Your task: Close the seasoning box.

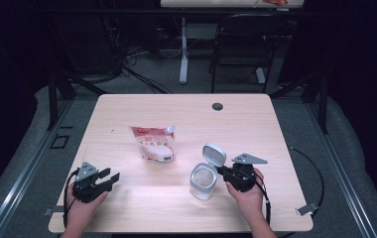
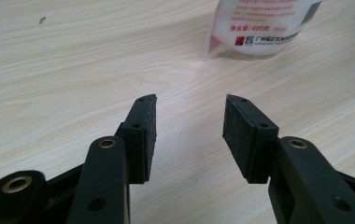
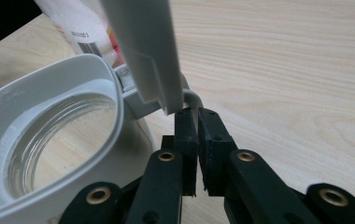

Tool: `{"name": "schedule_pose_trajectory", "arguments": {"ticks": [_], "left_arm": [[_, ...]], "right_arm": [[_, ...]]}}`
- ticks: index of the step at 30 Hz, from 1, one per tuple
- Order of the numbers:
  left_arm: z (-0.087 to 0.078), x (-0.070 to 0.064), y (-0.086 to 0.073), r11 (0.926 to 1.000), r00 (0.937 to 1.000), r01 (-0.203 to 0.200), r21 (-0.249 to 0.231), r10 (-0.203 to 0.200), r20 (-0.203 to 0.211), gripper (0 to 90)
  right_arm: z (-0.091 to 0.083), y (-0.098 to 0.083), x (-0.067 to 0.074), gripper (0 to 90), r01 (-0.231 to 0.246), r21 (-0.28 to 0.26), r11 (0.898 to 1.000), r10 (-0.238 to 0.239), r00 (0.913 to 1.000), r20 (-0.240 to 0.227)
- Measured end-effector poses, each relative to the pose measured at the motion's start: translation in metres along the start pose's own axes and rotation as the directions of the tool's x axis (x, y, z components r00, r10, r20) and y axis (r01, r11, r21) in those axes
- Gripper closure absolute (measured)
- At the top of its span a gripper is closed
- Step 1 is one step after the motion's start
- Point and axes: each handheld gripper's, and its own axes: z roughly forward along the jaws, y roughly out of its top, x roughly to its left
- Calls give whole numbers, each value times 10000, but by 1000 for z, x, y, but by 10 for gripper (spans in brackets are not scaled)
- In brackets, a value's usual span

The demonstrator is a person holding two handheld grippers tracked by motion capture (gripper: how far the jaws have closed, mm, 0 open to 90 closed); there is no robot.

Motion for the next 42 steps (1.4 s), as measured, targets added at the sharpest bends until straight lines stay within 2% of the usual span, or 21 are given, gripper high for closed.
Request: {"name": "schedule_pose_trajectory", "arguments": {"ticks": [5, 7, 10, 14, 22, 24, 27, 31, 34, 36, 38, 42], "left_arm": [[0, 0, 0, 10000, 10000, 55, -37, -55, -21, 549], [0, 0, 0, 10000, 10000, 34, 52, -34, 3, 549], [1, 0, 0, 10000, 10000, 43, -16, -43, 2, 549], [1, 0, 0, 10000, 10000, 42, -25, -41, 21, 550], [-1, 0, 0, 10000, 10000, -16, -29, 16, 58, 554], [-1, 0, 0, 10000, 10000, -15, -37, 15, 66, 555], [-2, 0, 1, 10000, 10000, -14, -48, 14, 90, 555], [-2, 0, 5, 9997, 9997, -213, -138, 214, 104, 556], [-2, -1, 10, 9997, 9992, -138, -189, 145, 371, 555], [-2, 0, 15, 9997, 9988, -120, -218, 131, 481, 555], [-3, 1, 20, 9995, 9984, 60, -311, -42, 558, 554], [-3, 2, 33, 9976, 9966, 448, -530, -410, 716, 549]], "right_arm": [[6, 3, 0, 868, -6, 4, 10000, 6, 10000, -70], [9, 5, -2, 874, 173, 89, 9998, -172, 9997, -155], [14, 6, -4, 878, 173, 55, 9998, -171, 9992, -348], [14, 5, -4, 877, 199, 60, 9998, -197, 9995, -250], [-2, 4, -4, 828, 216, -184, 9996, -219, 9996, -180], [-8, 3, -3, 804, 435, -139, 9990, -436, 9991, -10], [-16, 3, -3, 771, 503, -179, 9986, -502, 9987, 45], [-25, 5, -7, 718, 342, -354, 9988, -336, 9993, 161], [-31, 9, -10, 664, 412, -433, 9982, -398, 9987, 328], [-36, 11, -11, 620, 391, -493, 9980, -379, 9990, 248], [-42, 14, -11, 585, 412, -428, 9982, -405, 9990, 180], [-49, 16, -11, 548, 612, -641, 9961, -589, 9976, 371]]}}
